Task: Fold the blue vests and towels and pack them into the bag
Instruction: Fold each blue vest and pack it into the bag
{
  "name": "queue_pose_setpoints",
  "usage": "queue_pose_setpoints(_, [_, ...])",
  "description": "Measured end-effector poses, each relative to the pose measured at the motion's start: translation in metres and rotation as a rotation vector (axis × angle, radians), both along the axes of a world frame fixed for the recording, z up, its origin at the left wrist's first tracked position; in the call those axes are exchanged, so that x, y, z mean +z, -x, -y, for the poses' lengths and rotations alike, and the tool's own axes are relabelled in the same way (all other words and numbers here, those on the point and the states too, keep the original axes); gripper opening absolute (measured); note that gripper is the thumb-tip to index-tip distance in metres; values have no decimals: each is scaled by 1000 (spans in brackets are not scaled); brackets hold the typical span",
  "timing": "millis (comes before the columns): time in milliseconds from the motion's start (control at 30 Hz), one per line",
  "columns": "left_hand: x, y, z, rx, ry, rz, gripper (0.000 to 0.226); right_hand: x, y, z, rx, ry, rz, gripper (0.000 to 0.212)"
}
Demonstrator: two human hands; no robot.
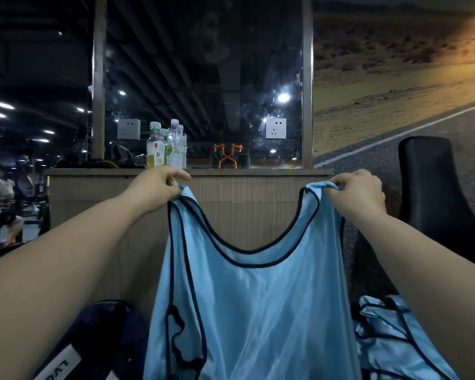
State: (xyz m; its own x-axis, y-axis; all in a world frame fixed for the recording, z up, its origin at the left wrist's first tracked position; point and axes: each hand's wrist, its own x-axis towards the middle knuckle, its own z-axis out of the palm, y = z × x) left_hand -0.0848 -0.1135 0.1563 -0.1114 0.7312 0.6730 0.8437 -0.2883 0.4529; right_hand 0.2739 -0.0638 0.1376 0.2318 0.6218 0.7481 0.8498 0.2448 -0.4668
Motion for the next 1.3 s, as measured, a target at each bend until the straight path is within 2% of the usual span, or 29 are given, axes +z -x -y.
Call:
queue_pose_setpoints(100, [2, 6, 2, 82, -69, 13, 6, 1, -6, 0, 156, -23, -188, 11])
queue_pose_setpoints(233, [9, 16, 7, 153, 0, -39, 21, 1, -13, -1, 252, -1, -290, 14])
queue_pose_setpoints(333, [15, 27, 9, 179, 52, 26, 25, 0, -15, -2, 319, 17, -304, 20])
queue_pose_setpoints(467, [17, 30, 11, 30, 166, 230, 23, 1, -19, 0, 450, 97, -255, 41])
queue_pose_setpoints(633, [14, 33, 20, -82, 231, 422, 26, 4, -22, 2, 583, 222, -222, 39])
queue_pose_setpoints(700, [14, 37, 22, -110, 257, 464, 23, 5, -22, 1, 595, 226, -189, 31])
queue_pose_setpoints(800, [14, 40, 24, -133, 307, 343, 11, 5, -23, 0, 587, 214, -158, 28])
queue_pose_setpoints(900, [12, 42, 18, -57, 271, 205, 17, 6, -21, 4, 558, 163, -138, 30])
queue_pose_setpoints(1033, [8, 48, 18, -1, 208, 105, 24, 6, -18, 10, 466, 91, 1, 33])
queue_pose_setpoints(1167, [6, 54, 19, 37, 161, 73, 18, 5, -20, 10, 408, 81, 56, 35])
queue_pose_setpoints(1300, [1, 57, 13, 13, 202, 155, 6, 4, -21, 7, 361, 98, 37, 39])
